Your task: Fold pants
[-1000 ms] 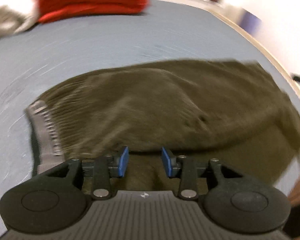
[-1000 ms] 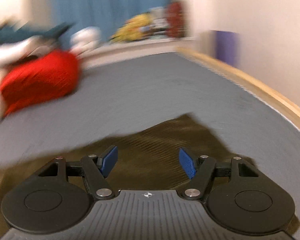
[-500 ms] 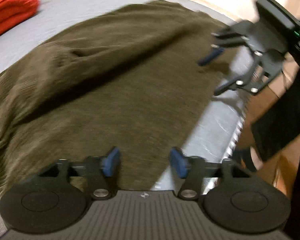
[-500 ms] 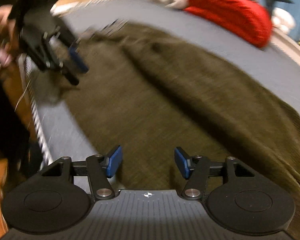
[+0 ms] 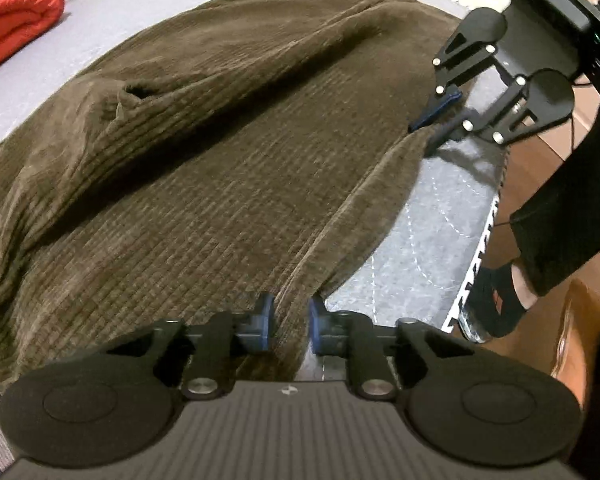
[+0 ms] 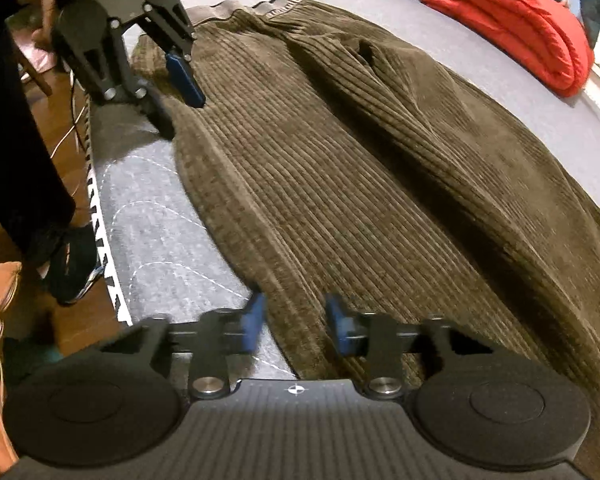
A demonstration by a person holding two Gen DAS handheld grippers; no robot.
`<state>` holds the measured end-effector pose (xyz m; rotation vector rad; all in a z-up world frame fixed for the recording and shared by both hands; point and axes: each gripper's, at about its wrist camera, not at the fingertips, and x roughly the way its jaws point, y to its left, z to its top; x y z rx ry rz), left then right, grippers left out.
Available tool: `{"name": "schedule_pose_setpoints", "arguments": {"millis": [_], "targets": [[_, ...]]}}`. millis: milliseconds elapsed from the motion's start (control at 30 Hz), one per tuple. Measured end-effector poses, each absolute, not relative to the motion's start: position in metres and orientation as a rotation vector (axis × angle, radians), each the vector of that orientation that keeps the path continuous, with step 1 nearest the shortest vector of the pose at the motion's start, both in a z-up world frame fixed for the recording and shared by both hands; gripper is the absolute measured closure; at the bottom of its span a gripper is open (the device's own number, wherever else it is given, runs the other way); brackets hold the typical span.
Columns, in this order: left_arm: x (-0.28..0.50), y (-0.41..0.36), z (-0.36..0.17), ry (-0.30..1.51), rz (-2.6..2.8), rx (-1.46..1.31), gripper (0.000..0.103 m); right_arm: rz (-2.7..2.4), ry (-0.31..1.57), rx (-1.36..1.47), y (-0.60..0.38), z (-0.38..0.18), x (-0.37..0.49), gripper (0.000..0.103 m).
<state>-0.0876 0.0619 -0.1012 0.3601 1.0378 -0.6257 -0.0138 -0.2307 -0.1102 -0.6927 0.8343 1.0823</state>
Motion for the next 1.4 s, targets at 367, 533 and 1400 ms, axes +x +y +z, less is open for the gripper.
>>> {"name": "schedule_pose_setpoints", "arguments": {"millis": [367, 533, 1400], "targets": [[-0.106, 0.069, -0.089, 1.074, -0.781, 0.397, 0.084, 1.234, 0.891, -0.748, -0.230, -0.106, -0.026, 0.094], [-0.086, 0.120, -0.050, 0.935, -0.680, 0.099, 0.056, 1.207, 0.928, -0.588, -0.235, -0.091, -0.007, 0.076], [-0.043, 0.276, -0.109, 1.151, 0.212, -0.201, 0.019, 0.825, 1.011, -0.603, -0.265, -0.118, 0.037, 0.034]]}}
